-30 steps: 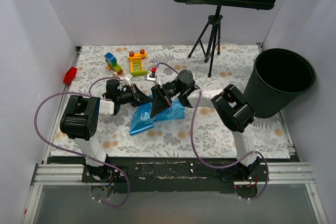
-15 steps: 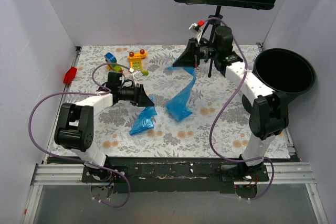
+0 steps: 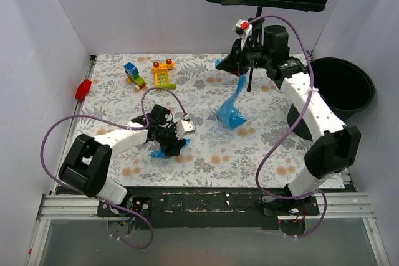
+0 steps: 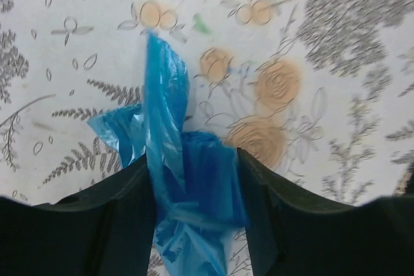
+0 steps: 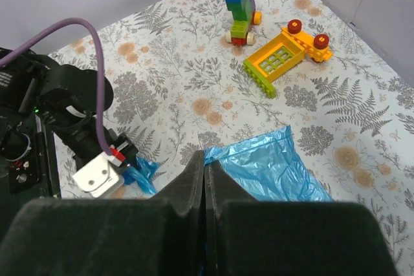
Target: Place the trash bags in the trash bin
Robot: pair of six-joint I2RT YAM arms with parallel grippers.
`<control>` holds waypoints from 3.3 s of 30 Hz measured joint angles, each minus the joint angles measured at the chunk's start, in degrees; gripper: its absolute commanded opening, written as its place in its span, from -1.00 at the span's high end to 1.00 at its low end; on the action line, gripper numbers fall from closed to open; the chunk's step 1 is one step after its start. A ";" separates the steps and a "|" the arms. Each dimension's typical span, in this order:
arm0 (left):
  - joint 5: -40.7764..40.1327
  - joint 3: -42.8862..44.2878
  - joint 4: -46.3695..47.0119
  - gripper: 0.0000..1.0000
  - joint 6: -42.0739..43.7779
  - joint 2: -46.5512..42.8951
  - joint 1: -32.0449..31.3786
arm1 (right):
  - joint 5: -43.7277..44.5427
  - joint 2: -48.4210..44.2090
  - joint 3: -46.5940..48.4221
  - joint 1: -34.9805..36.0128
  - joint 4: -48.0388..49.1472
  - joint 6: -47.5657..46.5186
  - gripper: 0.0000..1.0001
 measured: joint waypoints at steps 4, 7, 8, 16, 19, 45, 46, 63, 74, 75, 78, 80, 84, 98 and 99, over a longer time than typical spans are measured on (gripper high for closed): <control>-5.88 -2.08 2.32 0.56 3.19 -0.50 0.37 | 0.55 -3.23 -1.20 0.02 -0.76 -0.87 0.97; -8.22 -3.32 4.22 0.70 6.08 -1.70 2.19 | 0.72 -5.44 -1.49 0.02 -0.87 -1.64 0.97; -9.33 -3.58 5.05 0.74 7.06 -1.90 3.72 | 0.74 -5.75 -1.49 0.00 -0.85 -1.81 0.97; -20.59 1.01 12.90 0.81 14.36 4.72 25.68 | 0.72 -4.42 -1.01 0.02 -1.20 -2.16 0.97; -22.51 7.78 12.07 0.48 14.01 10.71 33.03 | 0.70 -3.15 0.59 0.02 -1.20 -1.53 0.97; -0.55 16.06 22.32 -0.96 -21.46 -9.25 -5.09 | 35.23 -4.48 16.48 16.50 30.49 -7.74 0.97; -0.72 16.06 23.80 -0.96 -21.88 -8.94 -5.86 | 37.29 -3.76 17.25 17.05 30.71 -8.72 0.97; 5.22 14.01 47.39 -0.96 -31.52 3.39 -8.90 | 49.57 5.09 27.89 24.92 28.39 -16.94 0.97; -11.50 15.21 52.11 -0.46 -41.00 9.92 -6.91 | 55.54 5.62 28.92 29.09 29.22 -20.94 0.97; -11.82 15.45 51.69 -0.54 -41.31 9.92 -6.47 | 56.17 5.62 28.61 28.74 29.40 -20.61 0.97; -11.06 17.51 48.65 -0.71 -41.40 9.88 -5.27 | 58.18 5.60 27.12 27.65 30.18 -19.21 0.97; -9.35 17.75 46.34 -0.85 -40.19 8.87 -5.18 | 59.28 5.49 25.44 27.17 30.67 -18.84 0.97; -7.10 11.50 41.31 -0.96 -36.96 0.52 -5.75 | 61.55 6.05 23.65 26.69 31.01 -19.10 0.97; -7.28 8.37 40.35 -0.96 -41.09 -7.56 -7.54 | 69.18 8.72 24.59 28.20 35.39 -22.49 0.97; -7.82 8.44 40.65 -0.96 -41.29 -6.62 -7.87 | 69.33 8.79 24.70 28.26 35.52 -22.60 0.97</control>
